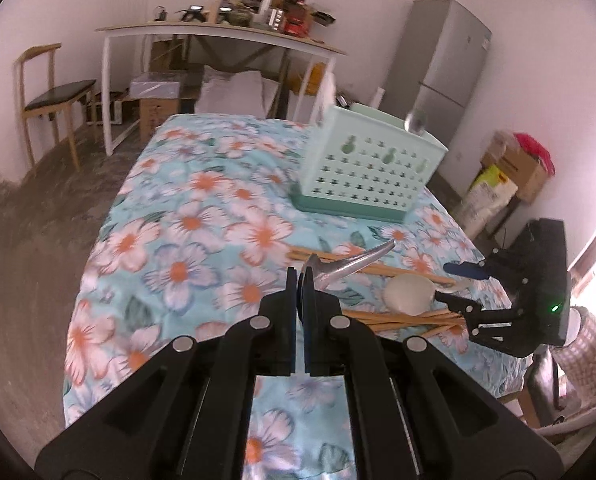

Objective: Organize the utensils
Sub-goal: 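Grasp a white plastic spoon with the right tool while the left tool lifts the fork, then carry the metal fork into the holder and open the left tool, then lower the white plastic spoon into the holder and open the right tool, then move both tools toward the wooden chopsticks on the bedspread, then close the left tool on a bundle of wooden chopsticks, then grasp a wooden chopstick with the right tool while the left tool holds its chopsticks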

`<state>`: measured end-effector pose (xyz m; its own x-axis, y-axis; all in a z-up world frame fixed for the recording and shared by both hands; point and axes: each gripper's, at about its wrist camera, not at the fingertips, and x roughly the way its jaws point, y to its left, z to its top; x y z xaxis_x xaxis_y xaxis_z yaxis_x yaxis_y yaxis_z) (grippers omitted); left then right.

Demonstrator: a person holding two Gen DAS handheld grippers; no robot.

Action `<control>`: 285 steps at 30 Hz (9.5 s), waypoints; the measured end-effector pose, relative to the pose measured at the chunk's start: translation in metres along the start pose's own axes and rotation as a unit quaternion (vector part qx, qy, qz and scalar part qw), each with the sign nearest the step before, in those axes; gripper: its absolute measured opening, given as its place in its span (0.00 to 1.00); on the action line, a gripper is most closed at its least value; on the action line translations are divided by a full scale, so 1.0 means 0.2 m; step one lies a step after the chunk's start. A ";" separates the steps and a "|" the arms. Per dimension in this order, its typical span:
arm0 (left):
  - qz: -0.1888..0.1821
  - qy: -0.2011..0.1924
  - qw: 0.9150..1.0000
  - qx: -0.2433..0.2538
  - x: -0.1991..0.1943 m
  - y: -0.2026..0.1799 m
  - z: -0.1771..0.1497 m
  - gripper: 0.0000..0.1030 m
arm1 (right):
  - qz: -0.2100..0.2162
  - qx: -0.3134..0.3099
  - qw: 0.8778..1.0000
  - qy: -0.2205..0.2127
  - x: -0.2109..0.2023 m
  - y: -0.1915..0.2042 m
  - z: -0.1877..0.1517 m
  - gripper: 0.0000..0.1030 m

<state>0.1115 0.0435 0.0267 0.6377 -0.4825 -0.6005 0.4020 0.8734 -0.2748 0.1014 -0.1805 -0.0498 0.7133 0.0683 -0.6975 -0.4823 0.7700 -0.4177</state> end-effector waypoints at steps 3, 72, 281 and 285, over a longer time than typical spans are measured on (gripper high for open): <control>0.002 -0.006 1.000 -0.011 -0.02 0.05 -0.01 0.01 | -0.009 -0.062 0.998 0.008 0.03 0.08 0.05 0.33; 0.121 0.046 0.947 0.294 0.56 -0.74 1.20 0.22 | -0.035 0.326 0.910 -0.252 -0.53 -0.45 -0.08 0.08; -0.061 -0.020 0.968 -0.243 0.18 0.12 -0.48 0.18 | 0.253 0.132 0.958 0.030 0.33 0.07 0.61 0.06; -0.058 -0.022 0.968 -0.242 0.17 0.11 -0.48 0.18 | 0.228 0.165 0.959 -0.014 0.21 -0.08 0.63 0.06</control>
<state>0.0801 0.0530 -0.0723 0.6381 -0.5729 -0.5145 0.1241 0.7360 -0.6656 0.2020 -0.1105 0.0009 0.4827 0.4593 -0.7457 -0.5630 0.8150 0.1375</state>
